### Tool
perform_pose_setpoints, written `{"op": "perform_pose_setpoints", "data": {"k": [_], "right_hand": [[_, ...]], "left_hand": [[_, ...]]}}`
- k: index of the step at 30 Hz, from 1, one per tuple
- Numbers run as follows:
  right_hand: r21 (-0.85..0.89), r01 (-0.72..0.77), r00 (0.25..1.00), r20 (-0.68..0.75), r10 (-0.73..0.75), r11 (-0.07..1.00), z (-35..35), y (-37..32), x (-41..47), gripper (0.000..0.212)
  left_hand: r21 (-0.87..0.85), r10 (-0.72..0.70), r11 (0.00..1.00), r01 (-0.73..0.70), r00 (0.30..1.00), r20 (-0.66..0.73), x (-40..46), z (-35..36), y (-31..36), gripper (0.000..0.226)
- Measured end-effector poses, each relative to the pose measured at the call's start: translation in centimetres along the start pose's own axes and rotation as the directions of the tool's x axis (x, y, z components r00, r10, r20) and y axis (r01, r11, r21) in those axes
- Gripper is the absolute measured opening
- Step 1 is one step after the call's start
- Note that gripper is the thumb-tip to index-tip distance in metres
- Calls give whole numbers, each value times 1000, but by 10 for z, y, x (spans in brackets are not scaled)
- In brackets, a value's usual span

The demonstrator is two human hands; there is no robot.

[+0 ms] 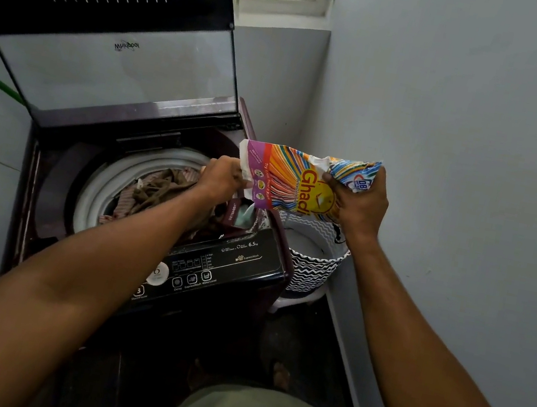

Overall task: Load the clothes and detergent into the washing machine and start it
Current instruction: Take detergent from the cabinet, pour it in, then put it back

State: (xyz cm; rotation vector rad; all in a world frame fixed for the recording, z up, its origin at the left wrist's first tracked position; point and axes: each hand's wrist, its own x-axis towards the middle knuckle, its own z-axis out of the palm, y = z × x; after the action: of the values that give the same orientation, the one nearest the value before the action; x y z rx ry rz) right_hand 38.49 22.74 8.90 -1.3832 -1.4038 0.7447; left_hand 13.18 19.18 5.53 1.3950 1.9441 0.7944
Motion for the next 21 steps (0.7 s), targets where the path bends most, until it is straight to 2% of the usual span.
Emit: {"op": "perform_pose_setpoints", "data": {"k": [7, 10, 16, 21], "right_hand": [[7, -10, 1000, 13, 10, 1000, 2, -1, 3, 64], [8, -33, 999, 1, 33, 999, 0, 2, 4, 65], [54, -169, 985, -28, 171, 984, -6, 16, 8, 70], [163, -274, 961, 7, 277, 948, -13, 38, 9, 80]], "left_hand": [[63, -1, 998, 0, 1000, 5, 1, -3, -3, 16], [39, 3, 999, -4, 1000, 21, 1, -2, 1, 17], [26, 49, 998, -50, 998, 26, 4, -5, 8, 33], [97, 82, 992, -86, 996, 40, 9, -6, 17, 28]]}}
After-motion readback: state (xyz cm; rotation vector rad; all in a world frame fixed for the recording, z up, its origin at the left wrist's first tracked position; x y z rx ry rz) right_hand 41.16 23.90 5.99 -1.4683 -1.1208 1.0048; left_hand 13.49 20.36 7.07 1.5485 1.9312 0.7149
